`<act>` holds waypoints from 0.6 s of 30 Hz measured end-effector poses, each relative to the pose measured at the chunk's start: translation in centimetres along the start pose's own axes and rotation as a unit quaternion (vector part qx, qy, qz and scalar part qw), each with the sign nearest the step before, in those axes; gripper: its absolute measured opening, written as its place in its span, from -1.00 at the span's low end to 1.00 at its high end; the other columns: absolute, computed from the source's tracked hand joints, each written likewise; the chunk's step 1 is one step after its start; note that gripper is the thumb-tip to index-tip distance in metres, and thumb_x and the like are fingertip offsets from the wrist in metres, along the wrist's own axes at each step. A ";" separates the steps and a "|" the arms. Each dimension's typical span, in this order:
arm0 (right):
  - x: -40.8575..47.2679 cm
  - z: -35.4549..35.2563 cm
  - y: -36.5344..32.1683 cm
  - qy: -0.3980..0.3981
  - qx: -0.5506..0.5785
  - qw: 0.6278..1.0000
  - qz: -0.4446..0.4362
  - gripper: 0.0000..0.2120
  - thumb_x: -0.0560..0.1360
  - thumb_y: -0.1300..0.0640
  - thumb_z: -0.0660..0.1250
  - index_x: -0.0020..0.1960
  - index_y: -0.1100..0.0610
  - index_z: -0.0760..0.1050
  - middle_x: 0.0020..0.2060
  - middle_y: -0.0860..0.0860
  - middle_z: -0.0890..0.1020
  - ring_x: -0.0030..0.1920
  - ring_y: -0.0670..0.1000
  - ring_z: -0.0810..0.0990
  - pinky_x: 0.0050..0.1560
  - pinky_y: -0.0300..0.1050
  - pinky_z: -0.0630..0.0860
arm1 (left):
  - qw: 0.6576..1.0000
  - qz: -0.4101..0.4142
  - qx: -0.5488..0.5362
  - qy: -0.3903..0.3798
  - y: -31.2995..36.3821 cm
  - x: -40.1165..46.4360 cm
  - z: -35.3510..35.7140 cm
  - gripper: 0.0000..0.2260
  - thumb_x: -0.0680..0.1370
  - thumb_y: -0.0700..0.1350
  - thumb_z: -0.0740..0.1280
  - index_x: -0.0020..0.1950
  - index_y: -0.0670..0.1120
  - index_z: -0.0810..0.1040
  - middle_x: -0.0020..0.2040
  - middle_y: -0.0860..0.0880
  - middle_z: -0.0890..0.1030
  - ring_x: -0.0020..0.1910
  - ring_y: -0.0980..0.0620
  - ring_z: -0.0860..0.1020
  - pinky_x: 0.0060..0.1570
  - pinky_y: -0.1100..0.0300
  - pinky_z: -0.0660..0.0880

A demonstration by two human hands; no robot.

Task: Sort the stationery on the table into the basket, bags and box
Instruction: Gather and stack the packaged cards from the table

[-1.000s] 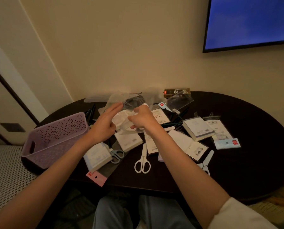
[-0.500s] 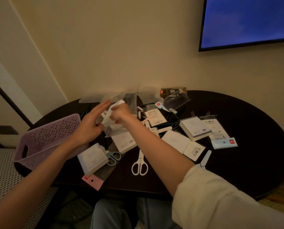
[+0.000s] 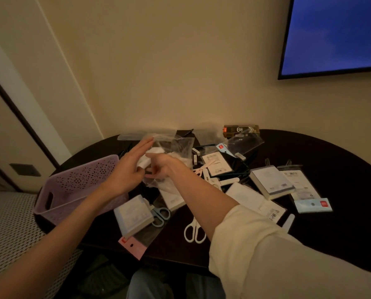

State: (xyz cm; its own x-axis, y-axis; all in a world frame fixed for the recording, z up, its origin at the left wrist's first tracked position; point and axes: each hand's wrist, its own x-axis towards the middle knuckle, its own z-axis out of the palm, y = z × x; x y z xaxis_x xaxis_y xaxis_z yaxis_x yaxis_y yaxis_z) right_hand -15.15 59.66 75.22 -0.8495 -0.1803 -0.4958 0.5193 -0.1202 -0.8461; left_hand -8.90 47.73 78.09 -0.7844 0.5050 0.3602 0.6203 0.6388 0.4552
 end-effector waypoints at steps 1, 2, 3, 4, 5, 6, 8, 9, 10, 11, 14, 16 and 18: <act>0.4 0.2 0.1 -0.007 0.002 1.000 0.001 -0.36 0.56 0.48 -0.07 0.50 -0.03 0.19 0.42 0.13 0.30 0.36 0.13 0.39 0.28 0.00 0.44 | 1.000 -0.003 0.004 0.000 -0.1 0.1 0.0 -0.23 0.40 -0.55 0.20 0.54 -0.05 0.19 0.52 0.10 0.15 0.52 0.17 0.08 0.45 0.32 0.08; 1.2 0.4 0.1 -0.009 0.000 1.000 0.005 -0.35 0.55 0.48 -0.08 0.50 -0.05 0.19 0.42 0.13 0.29 0.35 0.13 0.40 0.26 -0.01 0.45 | 1.000 -0.007 0.008 0.000 -0.2 0.3 0.0 -0.23 0.39 -0.56 0.19 0.54 -0.07 0.19 0.51 0.11 0.14 0.51 0.17 0.07 0.42 0.40 0.06; 2.1 0.6 0.3 -0.010 -0.002 1.000 0.008 -0.34 0.55 0.48 -0.08 0.51 -0.06 0.18 0.43 0.12 0.27 0.35 0.14 0.39 0.21 -0.01 0.47 | 1.000 -0.013 0.011 0.000 -0.4 0.5 0.0 -0.23 0.39 -0.56 0.18 0.54 -0.09 0.19 0.50 0.12 0.14 0.51 0.18 0.07 0.38 0.50 0.03; 3.4 0.6 0.5 -0.017 -0.002 1.000 0.010 -0.33 0.55 0.47 -0.08 0.51 -0.07 0.17 0.44 0.11 0.26 0.35 0.16 0.39 0.17 -0.02 0.49 | 1.000 -0.018 0.014 -0.002 -0.6 0.7 0.0 -0.23 0.38 -0.56 0.18 0.54 -0.10 0.19 0.49 0.13 0.14 0.50 0.17 0.07 0.33 0.58 0.02; 4.0 0.6 0.6 -0.020 -0.008 1.000 0.011 -0.34 0.55 0.46 -0.08 0.52 -0.07 0.16 0.45 0.10 0.24 0.36 0.16 0.38 0.14 -0.03 0.50 | 1.000 -0.024 0.016 -0.005 -0.8 0.9 -0.1 -0.24 0.38 -0.56 0.17 0.54 -0.11 0.19 0.48 0.13 0.14 0.50 0.17 0.08 0.30 0.62 0.01; 3.7 0.7 0.5 -0.019 -0.019 1.000 0.009 -0.36 0.56 0.46 -0.08 0.52 -0.05 0.15 0.46 0.11 0.23 0.38 0.17 0.36 0.12 -0.04 0.50 | 0.999 -0.026 0.017 -0.008 -1.0 1.1 -0.1 -0.24 0.38 -0.56 0.17 0.54 -0.12 0.20 0.49 0.11 0.15 0.51 0.15 0.08 0.28 0.63 0.02; 2.3 0.5 0.0 -0.021 -0.036 0.999 0.008 -0.41 0.59 0.45 -0.07 0.52 0.01 0.15 0.49 0.14 0.18 0.43 0.19 0.29 0.10 -0.05 0.49 | 0.999 -0.025 0.016 -0.011 -1.3 1.5 -0.4 -0.25 0.37 -0.56 0.18 0.53 -0.15 0.20 0.52 0.03 0.18 0.51 0.10 0.10 0.28 0.63 0.03; 1.5 0.4 -0.4 -0.030 -0.061 0.998 0.004 -0.41 0.58 0.47 -0.07 0.52 0.05 0.16 0.50 0.15 0.16 0.45 0.21 0.25 0.11 -0.05 0.48 | 1.000 -0.024 0.016 -0.012 -1.3 1.6 -0.5 -0.26 0.37 -0.56 0.18 0.53 -0.16 0.21 0.53 -0.02 0.19 0.51 0.10 0.11 0.27 0.64 0.03; 0.6 0.2 -0.8 -0.037 -0.104 0.994 0.000 -0.40 0.56 0.49 -0.06 0.52 0.08 0.17 0.50 0.18 0.16 0.45 0.23 0.25 0.08 -0.04 0.49 | 1.000 -0.024 0.016 -0.012 -1.3 1.7 -0.6 -0.27 0.37 -0.56 0.18 0.53 -0.17 0.21 0.53 -0.04 0.19 0.50 0.11 0.11 0.27 0.63 0.02; -0.3 0.0 -1.1 -0.032 -0.155 0.987 -0.012 -0.41 0.55 0.50 -0.04 0.51 0.13 0.19 0.48 0.20 0.19 0.43 0.24 0.29 0.05 -0.03 0.50 | 0.999 -0.024 0.017 -0.012 -1.3 1.8 -0.7 -0.27 0.38 -0.55 0.18 0.53 -0.17 0.21 0.54 -0.05 0.19 0.49 0.13 0.11 0.28 0.61 0.03; -3.7 -0.9 -1.7 0.014 -0.233 0.970 -0.064 -0.56 0.56 0.44 0.01 0.40 0.25 0.34 0.39 0.20 0.34 0.32 0.22 0.42 0.19 0.03 0.49 | 0.999 -0.035 0.021 -0.007 -1.2 1.9 -0.8 -0.29 0.41 -0.54 0.20 0.53 -0.16 0.20 0.54 -0.04 0.20 0.50 0.11 0.11 0.32 0.47 0.07; -6.1 -1.6 -1.7 0.034 -0.279 0.953 -0.110 -0.64 0.58 0.37 0.08 0.35 0.28 0.39 0.36 0.16 0.40 0.21 0.15 0.51 0.08 -0.03 0.52 | 0.999 -0.047 0.020 -0.004 -1.2 1.9 -0.8 -0.29 0.43 -0.53 0.21 0.54 -0.15 0.19 0.54 -0.03 0.20 0.48 0.14 0.12 0.27 0.55 0.08; -7.8 -2.3 -1.2 0.049 -0.287 0.940 -0.180 -0.71 0.57 0.34 0.14 0.24 0.29 0.49 0.27 0.16 0.50 0.02 0.08 0.59 -0.14 -0.15 0.55 | 0.998 -0.056 0.015 -0.003 -1.1 2.0 -0.7 -0.30 0.43 -0.53 0.20 0.54 -0.14 0.19 0.54 -0.04 0.20 0.48 0.14 0.12 0.15 0.70 0.06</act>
State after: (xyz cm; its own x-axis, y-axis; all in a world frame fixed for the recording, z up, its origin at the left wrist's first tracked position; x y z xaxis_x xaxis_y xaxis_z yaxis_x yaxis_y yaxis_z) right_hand -9.39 63.47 79.66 -0.9796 -0.1356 -0.1482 0.0838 0.3948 -0.9149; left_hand -11.13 47.58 78.88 -0.8491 0.4323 0.3036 0.5281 0.7088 0.4677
